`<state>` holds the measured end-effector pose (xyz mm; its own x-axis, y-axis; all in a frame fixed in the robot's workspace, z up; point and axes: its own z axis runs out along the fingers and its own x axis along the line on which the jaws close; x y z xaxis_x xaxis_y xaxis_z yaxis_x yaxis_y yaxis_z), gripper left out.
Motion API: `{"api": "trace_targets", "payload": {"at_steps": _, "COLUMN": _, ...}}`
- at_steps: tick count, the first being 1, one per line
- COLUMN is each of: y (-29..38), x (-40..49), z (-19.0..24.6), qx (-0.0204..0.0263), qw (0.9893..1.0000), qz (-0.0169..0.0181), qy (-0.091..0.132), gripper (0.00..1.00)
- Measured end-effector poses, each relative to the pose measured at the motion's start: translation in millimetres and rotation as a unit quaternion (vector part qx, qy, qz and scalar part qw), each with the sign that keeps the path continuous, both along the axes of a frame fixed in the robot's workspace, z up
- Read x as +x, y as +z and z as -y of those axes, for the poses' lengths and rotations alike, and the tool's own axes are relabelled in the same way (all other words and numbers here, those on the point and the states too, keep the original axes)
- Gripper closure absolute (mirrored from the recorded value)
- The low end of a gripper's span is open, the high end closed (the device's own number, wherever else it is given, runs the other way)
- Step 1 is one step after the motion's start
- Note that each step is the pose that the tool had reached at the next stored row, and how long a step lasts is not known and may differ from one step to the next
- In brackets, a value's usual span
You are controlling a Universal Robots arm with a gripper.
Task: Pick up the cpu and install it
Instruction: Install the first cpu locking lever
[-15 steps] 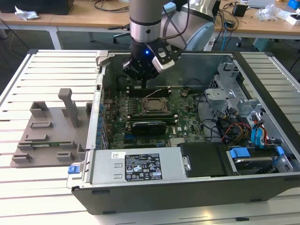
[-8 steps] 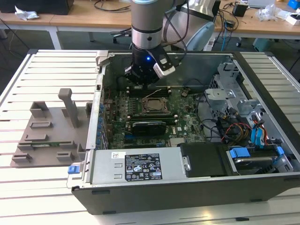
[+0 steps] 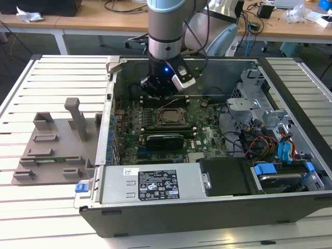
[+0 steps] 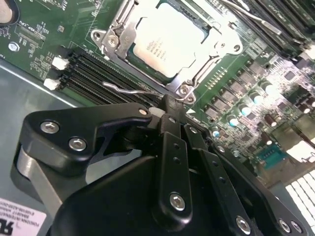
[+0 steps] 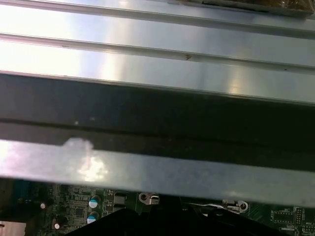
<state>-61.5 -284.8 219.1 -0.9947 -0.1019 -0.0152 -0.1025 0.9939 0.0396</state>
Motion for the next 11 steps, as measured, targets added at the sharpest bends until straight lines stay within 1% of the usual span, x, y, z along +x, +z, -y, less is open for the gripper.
{"api": "trace_targets", "payload": {"at_steps": 3, "y": -2.0, "x": 3.3, "z": -1.0, "qx": 0.0, "qw": 1.0, "qz": 0.0, "qy": 0.001, "gripper": 0.89}}
{"api": "trace_targets", "payload": {"at_steps": 6, "y": -3.1, "x": 4.6, "z": -1.6, "qx": 0.0001, "qw": 1.0, "qz": 0.0, "qy": 0.001, "gripper": 0.89}}
{"api": "trace_targets", "payload": {"at_steps": 11, "y": -6.1, "x": 8.5, "z": -1.9, "qx": 0.0, "qw": 1.0, "qz": -0.0001, "qy": 0.001, "gripper": 0.89}}
